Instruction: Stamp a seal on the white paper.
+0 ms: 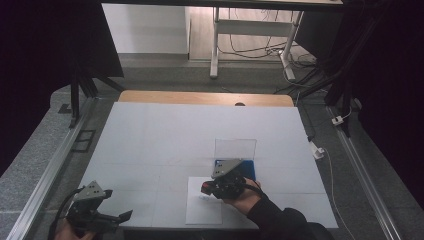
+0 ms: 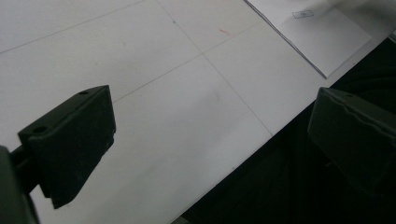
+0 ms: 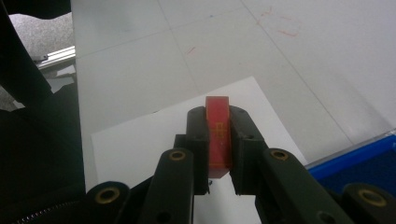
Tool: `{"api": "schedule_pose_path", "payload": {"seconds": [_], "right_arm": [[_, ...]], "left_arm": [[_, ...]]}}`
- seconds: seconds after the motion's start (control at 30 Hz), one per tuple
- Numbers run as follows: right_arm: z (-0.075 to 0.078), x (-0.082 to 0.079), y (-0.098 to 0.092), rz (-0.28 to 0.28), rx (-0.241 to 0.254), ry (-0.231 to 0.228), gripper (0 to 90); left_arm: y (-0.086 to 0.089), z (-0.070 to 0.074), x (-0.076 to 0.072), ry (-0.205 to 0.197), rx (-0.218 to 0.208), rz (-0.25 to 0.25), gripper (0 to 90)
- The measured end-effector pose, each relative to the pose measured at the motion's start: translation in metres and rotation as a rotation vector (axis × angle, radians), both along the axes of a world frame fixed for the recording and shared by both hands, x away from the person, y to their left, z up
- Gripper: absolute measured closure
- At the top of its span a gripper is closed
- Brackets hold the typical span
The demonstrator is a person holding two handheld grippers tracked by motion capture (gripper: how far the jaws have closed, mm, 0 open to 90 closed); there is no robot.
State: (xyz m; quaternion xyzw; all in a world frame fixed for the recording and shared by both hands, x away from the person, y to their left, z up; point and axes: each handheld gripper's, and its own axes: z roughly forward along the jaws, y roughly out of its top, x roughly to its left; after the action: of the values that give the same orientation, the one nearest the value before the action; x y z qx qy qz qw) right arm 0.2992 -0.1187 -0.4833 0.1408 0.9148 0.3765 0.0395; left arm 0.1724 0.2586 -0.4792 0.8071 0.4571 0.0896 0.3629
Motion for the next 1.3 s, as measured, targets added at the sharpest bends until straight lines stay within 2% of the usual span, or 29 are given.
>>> {"api": "schedule_pose_path", "payload": {"seconds": [0.47, 1.3], "right_arm": [[0.008, 0.004, -0.012, -0.044, 0.026, -0.006, 79.7], [0.017, 0.017, -0.037, -0.132, 0.026, -0.036, 79.7]], "left_arm": [[0.0, 0.0, 0.0, -0.002, -0.002, 0.0, 1.3], [0.0, 0.0, 0.0, -0.003, -0.004, 0.0, 1.5]]}}
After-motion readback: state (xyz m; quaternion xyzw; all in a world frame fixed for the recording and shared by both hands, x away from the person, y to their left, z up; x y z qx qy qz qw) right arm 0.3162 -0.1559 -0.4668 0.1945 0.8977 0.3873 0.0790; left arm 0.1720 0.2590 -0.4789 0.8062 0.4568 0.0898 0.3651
